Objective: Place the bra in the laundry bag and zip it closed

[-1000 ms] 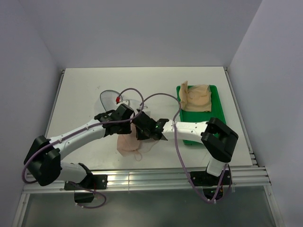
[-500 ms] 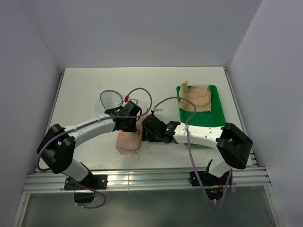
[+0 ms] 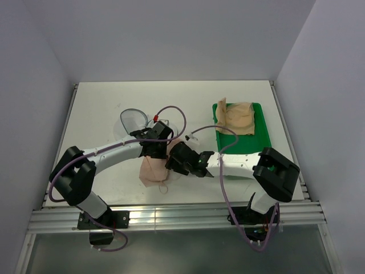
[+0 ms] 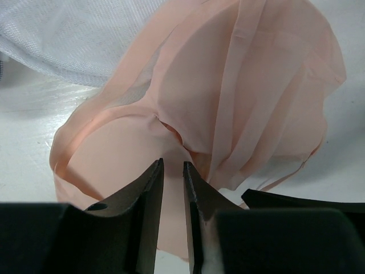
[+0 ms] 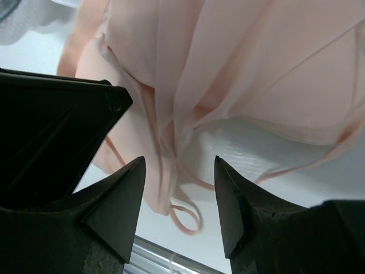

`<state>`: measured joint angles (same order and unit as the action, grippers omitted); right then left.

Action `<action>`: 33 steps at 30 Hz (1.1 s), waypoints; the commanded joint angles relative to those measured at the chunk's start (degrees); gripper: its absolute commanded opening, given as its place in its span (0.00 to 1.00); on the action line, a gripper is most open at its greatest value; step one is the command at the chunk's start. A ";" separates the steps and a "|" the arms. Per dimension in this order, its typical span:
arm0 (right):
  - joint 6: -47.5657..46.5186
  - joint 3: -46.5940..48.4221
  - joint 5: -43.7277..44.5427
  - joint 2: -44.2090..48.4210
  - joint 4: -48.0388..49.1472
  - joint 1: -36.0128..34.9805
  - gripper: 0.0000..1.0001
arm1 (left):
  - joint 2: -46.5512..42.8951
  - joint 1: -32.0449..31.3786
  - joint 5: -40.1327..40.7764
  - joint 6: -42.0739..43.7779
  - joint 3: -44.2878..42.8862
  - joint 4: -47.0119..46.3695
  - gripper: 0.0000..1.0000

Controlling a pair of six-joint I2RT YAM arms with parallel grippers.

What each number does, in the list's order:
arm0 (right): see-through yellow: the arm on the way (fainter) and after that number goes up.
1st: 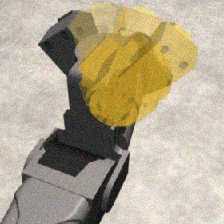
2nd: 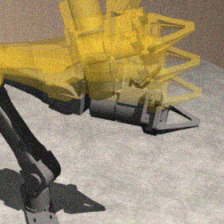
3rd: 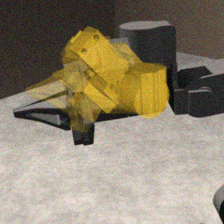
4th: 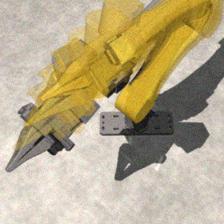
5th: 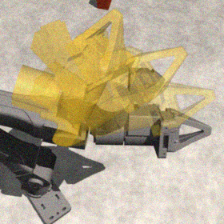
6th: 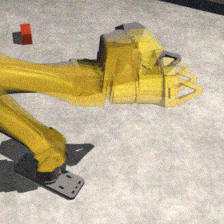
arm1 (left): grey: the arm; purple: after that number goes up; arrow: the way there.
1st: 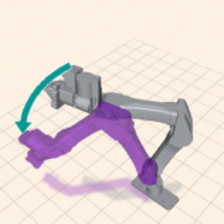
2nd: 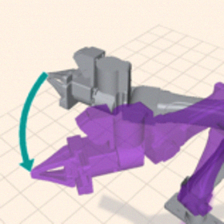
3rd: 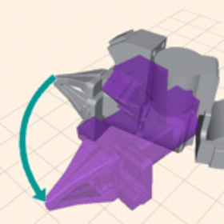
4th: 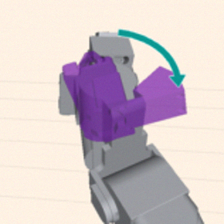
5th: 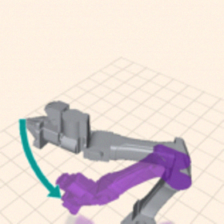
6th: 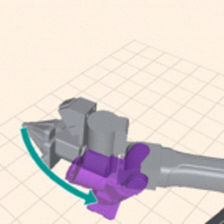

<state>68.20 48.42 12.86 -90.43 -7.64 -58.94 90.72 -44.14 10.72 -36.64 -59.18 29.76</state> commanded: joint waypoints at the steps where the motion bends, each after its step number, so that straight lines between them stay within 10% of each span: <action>1: 4.65 1.15 3.66 -1.67 4.38 -0.65 0.58 | -0.63 -0.33 -0.09 0.08 0.38 -1.19 0.27; 12: 8.26 1.24 7.08 -4.84 4.30 -0.56 0.41 | 0.95 -0.33 -0.35 -0.01 0.64 -1.37 0.26; 33: 8.52 3.08 15.00 -5.45 1.57 0.84 0.42 | 3.06 -0.33 -3.69 -1.77 5.12 -3.66 0.19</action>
<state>76.25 48.84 24.36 -95.77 -5.37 -58.48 94.28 -44.18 8.32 -37.58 -54.52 27.20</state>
